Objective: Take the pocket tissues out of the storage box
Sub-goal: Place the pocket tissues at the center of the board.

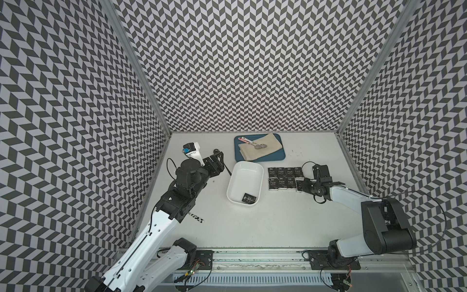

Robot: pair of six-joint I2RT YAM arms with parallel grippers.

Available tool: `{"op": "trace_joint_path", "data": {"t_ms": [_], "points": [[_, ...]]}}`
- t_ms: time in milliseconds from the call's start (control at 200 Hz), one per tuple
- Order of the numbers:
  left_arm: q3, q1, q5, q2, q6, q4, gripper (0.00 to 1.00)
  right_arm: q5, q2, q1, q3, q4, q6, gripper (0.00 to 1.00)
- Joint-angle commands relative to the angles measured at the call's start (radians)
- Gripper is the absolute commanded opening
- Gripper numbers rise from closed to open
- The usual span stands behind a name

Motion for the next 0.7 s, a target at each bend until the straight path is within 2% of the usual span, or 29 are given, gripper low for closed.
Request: {"op": "trace_joint_path", "data": {"t_ms": [0,386,696], "points": [[0.03,0.004,-0.007,0.006,0.018,0.014,0.75,0.001,0.023,-0.007,0.023,0.006,-0.036,0.28],[0.033,0.003,-0.017,0.026,0.019,0.011,0.75,0.032,0.09,-0.006,0.077,0.004,-0.06,0.29],[0.036,0.004,-0.022,0.034,0.019,0.011,0.75,0.027,0.048,-0.006,0.099,-0.019,-0.06,0.3]]}}
